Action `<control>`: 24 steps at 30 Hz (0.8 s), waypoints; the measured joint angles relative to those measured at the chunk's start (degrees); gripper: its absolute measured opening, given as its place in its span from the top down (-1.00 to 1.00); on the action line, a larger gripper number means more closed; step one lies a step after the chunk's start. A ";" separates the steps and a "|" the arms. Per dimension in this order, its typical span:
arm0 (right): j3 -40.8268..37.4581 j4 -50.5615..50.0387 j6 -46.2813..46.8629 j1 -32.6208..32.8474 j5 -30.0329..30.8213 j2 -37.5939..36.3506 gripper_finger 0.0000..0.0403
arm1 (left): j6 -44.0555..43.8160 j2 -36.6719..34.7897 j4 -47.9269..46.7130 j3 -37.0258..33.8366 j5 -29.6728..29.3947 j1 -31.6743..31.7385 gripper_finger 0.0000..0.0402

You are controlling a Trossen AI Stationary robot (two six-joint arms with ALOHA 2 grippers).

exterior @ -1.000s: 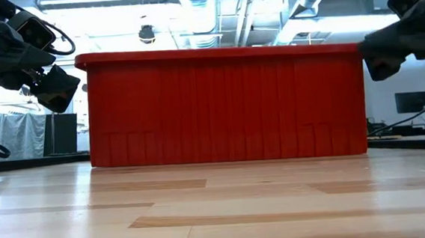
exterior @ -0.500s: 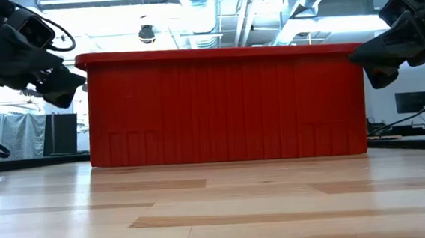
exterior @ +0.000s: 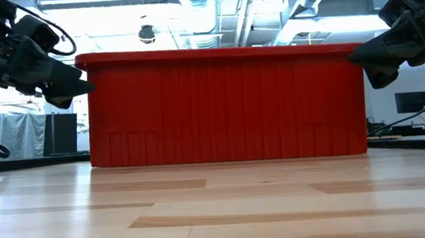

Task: Pick and place slides into bin
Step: Return to Home Position

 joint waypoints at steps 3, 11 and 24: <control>0.00 -0.02 -0.01 0.00 -0.02 0.00 0.65 | -0.04 -0.01 0.00 -0.01 0.00 0.00 -0.05; 0.00 -0.02 0.00 0.00 -0.04 0.00 0.65 | 0.76 0.00 -0.04 0.00 0.00 0.00 -0.05; -0.02 -0.02 0.00 0.00 -0.04 0.00 0.65 | 0.97 0.00 -0.09 -0.01 0.02 0.00 -0.05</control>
